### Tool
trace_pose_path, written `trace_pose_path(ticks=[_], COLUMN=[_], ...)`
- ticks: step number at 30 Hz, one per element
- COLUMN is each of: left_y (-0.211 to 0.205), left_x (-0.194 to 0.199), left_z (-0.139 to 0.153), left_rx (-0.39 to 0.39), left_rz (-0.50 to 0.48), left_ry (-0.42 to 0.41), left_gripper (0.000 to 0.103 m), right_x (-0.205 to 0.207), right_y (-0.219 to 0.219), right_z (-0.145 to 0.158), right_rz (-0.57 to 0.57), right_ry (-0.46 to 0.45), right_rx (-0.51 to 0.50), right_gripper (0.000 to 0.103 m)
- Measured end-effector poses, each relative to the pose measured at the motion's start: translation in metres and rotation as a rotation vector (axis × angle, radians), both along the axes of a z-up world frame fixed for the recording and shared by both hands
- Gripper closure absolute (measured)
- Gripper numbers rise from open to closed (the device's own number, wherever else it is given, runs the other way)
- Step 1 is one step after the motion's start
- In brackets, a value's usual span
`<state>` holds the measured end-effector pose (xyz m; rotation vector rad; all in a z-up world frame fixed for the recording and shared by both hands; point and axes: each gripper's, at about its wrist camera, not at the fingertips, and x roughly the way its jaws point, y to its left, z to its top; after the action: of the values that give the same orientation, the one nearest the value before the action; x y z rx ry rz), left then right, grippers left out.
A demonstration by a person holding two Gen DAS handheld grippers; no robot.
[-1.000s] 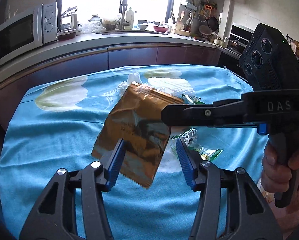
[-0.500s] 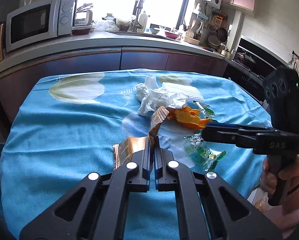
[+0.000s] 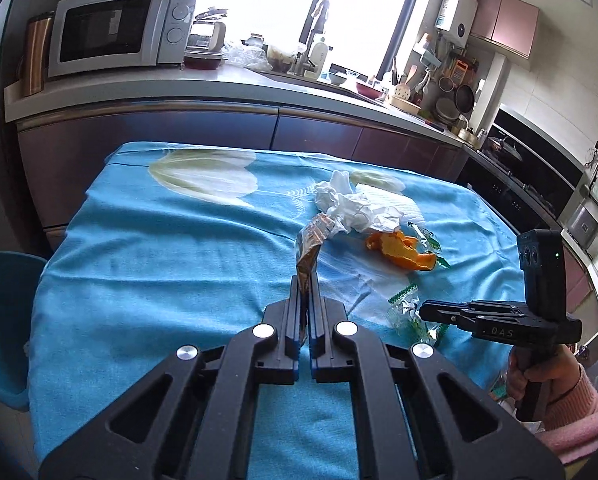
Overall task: Collect trash
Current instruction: 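Grasp a brown wrapper with the left tool while the right tool grasps the green snack packet, then carry both wrappers to the bin and open both tools to drop them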
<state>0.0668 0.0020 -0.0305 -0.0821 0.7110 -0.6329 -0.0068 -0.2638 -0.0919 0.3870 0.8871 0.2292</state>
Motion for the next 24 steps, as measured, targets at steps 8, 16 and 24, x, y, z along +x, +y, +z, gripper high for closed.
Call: trace_pose_path(ticks=[8,16,24], left_y=[0.035,0.061,0.085], left_x=[-0.007,-0.01,-0.014], left_z=[0.012,0.017,0.026], left_rx=[-0.014,-0.018,0.01], left_rz=[0.051,0.099,0.15], left_ry=[-0.023,-0.036,-0.062], left_gripper=[0.1,0.1,0.1], right_x=[0.001,0.019,0.024], right_y=[0.008,0.02,0.03], right_z=[0.009,0.009,0.019], right_rz=[0.024,0.051,0.091], right_ry=[-0.029,-0.023,-0.047], right_rx=[0.05,0.029,0.037], right_gripper=[0.098,0.064,0.081])
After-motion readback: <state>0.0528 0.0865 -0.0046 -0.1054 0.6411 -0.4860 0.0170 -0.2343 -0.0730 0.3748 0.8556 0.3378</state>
